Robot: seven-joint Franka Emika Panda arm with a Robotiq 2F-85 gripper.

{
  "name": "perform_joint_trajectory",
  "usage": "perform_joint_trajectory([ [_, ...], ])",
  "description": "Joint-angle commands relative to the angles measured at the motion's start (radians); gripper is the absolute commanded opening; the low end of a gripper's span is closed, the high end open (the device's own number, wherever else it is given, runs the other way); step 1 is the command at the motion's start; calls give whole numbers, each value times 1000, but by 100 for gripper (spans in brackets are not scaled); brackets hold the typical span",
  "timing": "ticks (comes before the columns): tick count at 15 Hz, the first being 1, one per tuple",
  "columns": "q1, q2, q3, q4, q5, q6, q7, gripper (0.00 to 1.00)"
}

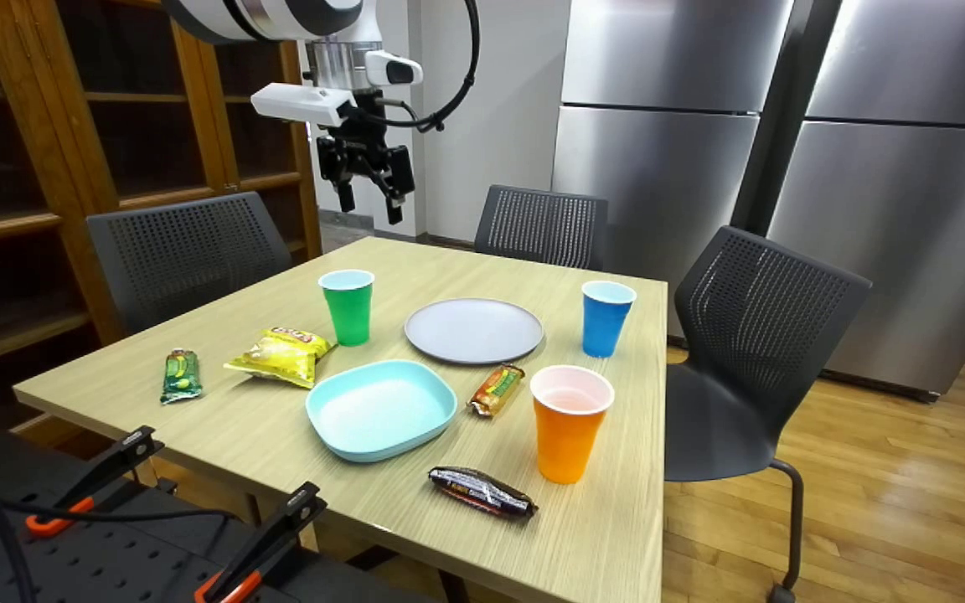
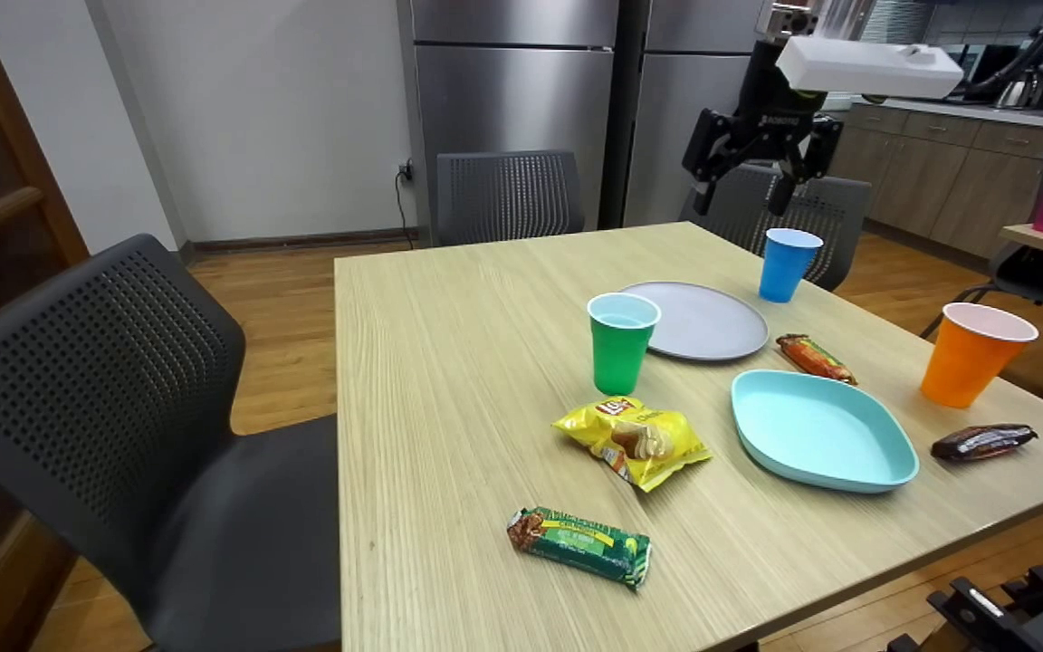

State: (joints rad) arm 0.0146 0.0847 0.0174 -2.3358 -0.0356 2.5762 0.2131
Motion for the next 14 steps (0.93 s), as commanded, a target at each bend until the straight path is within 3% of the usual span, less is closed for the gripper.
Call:
perform_joint_trajectory([
  [1, 5, 4, -6, 1, 2, -2, -3, 100],
  [9, 4, 1, -10, 0, 2, -2, -3, 100],
  [14, 17, 83, 8, 44, 57, 19, -27, 100],
])
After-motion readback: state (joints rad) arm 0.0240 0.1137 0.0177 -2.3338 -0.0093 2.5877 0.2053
